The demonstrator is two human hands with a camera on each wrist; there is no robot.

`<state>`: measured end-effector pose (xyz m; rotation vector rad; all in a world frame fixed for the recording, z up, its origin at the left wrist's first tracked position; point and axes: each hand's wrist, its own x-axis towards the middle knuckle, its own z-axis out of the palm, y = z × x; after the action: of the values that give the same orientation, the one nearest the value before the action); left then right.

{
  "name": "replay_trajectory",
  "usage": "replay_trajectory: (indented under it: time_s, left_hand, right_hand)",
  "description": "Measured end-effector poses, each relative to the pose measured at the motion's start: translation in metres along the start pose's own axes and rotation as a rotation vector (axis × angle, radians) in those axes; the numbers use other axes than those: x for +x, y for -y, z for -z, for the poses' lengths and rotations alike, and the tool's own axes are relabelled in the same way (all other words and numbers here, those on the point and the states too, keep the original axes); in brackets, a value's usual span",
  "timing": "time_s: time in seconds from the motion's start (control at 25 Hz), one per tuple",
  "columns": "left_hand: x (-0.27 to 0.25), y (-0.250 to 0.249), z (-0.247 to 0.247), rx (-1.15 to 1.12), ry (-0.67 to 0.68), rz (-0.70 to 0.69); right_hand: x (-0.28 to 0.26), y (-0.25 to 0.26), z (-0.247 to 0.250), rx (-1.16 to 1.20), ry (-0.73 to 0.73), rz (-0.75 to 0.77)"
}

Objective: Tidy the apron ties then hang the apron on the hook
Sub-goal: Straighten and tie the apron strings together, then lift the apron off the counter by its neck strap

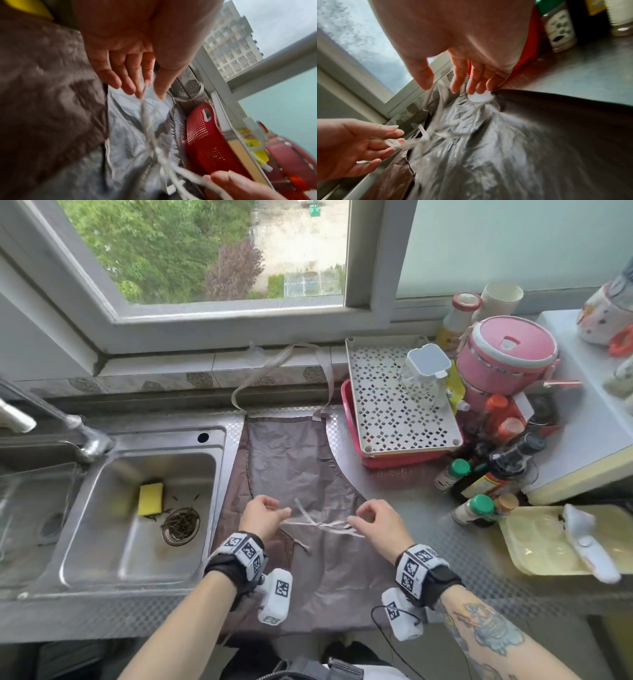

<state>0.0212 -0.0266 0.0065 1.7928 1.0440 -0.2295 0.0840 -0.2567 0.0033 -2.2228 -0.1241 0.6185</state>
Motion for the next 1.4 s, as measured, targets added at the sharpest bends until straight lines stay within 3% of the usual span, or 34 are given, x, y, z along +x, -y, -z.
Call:
replay_trajectory:
  time_s: [0.24,0.48,0.76,0.96,1.08,1.2,1.28,1.4]
  left_hand:
    - [0.035,-0.007,0.038,0.129,-0.036,-0.056]
    - [0.094,-0.040,0.077,0.142,-0.029,-0.068]
    - [0.189,-0.081,0.107,0.174,0.051,-0.198]
    - [0.234,-0.105,0.111,0.068,0.124,-0.197]
    - [0.239,-0.111,0.111,0.081,0.160,-0.219]
    - [0.219,-0.110,0.112,-0.056,0.136,-0.277]
    - [0.198,-0.105,0.114,-0.232,0.108,-0.312]
    - [0.163,-0.102,0.113,-0.317,0.206,-0.370]
  right_hand:
    - [0.046,0.059,-0.034,-0.115,0.089,0.027]
    - [0.108,0.125,-0.066,-0.198,0.135,-0.100]
    - [0.205,0.177,-0.058,-0.074,-0.098,-0.224]
    - [0.259,0.173,-0.044,0.097,-0.119,-0.295]
    - [0.257,0.168,-0.046,0.307,-0.095,-0.226]
    - [0.220,0.174,-0.053,0.289,-0.155,-0.131]
    - [0.195,0.174,-0.058,0.301,-0.107,-0.106]
    - [0.172,0.180,-0.067,0.316,-0.057,-0.062]
